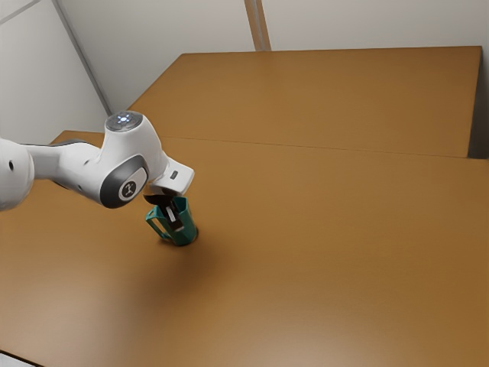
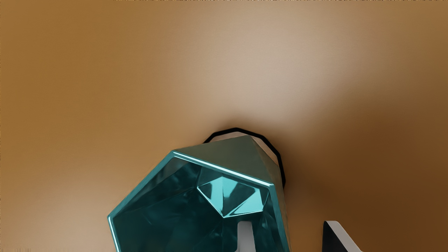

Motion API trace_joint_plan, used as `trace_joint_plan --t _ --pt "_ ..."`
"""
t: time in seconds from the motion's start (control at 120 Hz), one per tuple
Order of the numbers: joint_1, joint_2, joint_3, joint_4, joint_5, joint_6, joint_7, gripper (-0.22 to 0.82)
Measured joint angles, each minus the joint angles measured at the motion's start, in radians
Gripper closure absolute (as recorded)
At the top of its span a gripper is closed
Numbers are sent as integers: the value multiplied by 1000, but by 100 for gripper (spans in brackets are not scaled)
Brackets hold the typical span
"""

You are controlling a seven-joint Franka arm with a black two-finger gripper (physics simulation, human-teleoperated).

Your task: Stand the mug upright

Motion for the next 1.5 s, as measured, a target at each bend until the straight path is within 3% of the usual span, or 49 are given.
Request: trace_joint_plan --t 0.383,0.708,0.842,1.1,1.275,1.5 --pt "-1 -27 -1 13 0 -3 -15 33" --pt "-14 -31 -18 171 -48 -96 -31 23" --pt "-13 0 -20 309 -99 -187 -40 16" --pt "8 173 -16 663 -204 -487 -107 5" --pt "24 223 -19 736 -244 -630 -199 2" --pt "26 226 -10 757 -260 -711 -296 1"
